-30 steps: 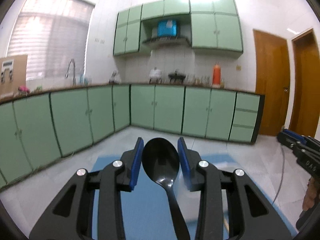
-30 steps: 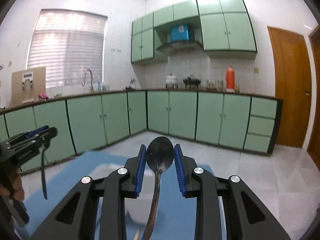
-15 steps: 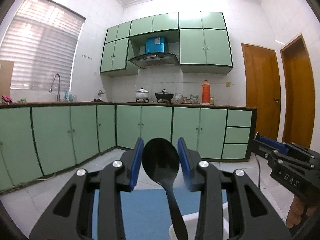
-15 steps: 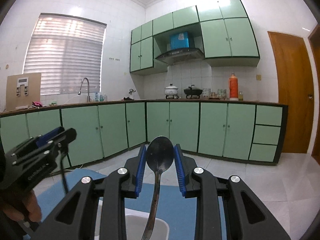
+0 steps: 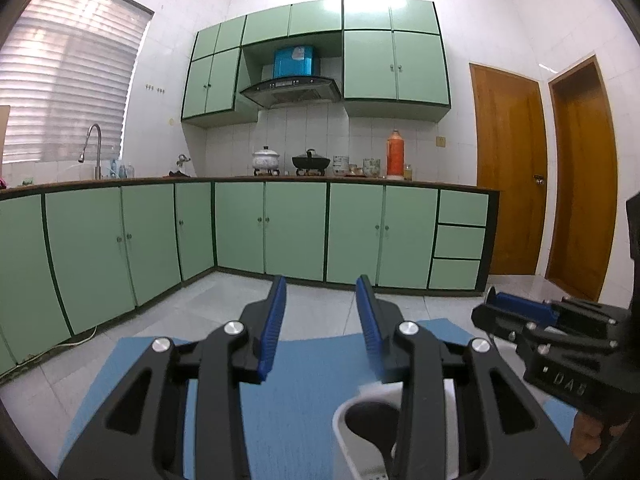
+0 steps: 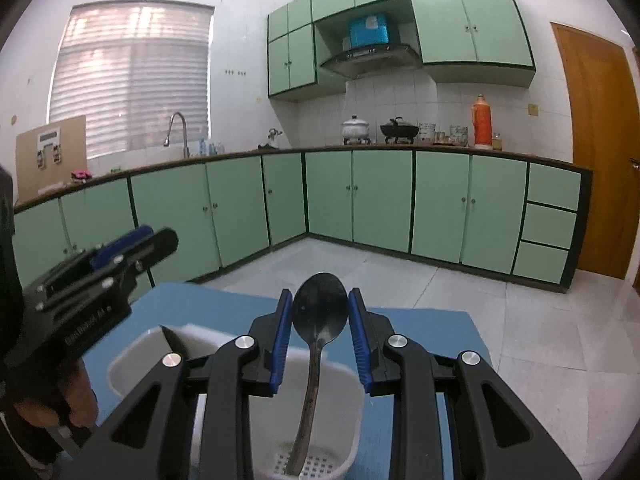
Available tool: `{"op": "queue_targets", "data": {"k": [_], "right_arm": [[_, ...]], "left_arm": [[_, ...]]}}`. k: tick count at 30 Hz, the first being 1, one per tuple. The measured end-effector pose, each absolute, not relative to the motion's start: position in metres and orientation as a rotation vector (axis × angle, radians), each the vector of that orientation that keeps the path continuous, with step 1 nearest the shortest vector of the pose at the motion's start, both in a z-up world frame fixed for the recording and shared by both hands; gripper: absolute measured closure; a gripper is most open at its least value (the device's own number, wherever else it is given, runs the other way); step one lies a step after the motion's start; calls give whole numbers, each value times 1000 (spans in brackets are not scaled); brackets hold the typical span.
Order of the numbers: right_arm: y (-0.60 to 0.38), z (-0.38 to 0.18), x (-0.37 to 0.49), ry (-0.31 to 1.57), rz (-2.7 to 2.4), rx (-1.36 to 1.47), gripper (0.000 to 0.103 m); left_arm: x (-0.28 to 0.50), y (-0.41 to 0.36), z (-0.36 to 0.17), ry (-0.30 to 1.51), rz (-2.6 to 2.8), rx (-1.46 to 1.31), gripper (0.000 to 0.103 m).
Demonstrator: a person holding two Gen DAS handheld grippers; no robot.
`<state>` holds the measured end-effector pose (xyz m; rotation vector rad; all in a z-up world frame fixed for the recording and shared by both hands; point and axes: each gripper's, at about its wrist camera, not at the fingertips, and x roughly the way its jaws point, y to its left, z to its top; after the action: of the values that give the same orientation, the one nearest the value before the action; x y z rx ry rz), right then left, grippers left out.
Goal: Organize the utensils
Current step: 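Lift both spoons and drop them into the white holder, opening both tools, then grasp the large silver spoon with the left tool while the right tool approaches the flower-handled spoon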
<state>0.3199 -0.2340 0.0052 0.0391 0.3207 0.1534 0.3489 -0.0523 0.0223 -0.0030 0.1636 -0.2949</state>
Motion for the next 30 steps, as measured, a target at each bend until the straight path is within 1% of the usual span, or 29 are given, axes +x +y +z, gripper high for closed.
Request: {"op": "queue_targets", "data": {"k": [4, 10, 12, 16, 21, 26, 30], "right_arm": [[-234, -4, 317, 345, 164, 48, 74], [-239, -5, 306, 339, 170, 75, 69], [-242, -2, 300, 329, 174, 94, 63], [-249, 5, 285, 310, 175, 116, 57], [-259, 14, 252, 285, 161, 138, 44], [-274, 15, 208, 281, 125, 175, 38], [-279, 6, 184, 328, 75, 184, 37]], "left_arm": [[346, -46, 21, 172, -291, -5, 59], [335, -36, 23, 181, -276, -27, 52], [330, -30, 26, 188, -268, -50, 49], [316, -21, 35, 206, -254, -69, 40], [286, -9, 45, 242, -247, -57, 24], [247, 9, 42, 344, -239, -63, 21], [228, 17, 23, 504, -180, -62, 21]]}}
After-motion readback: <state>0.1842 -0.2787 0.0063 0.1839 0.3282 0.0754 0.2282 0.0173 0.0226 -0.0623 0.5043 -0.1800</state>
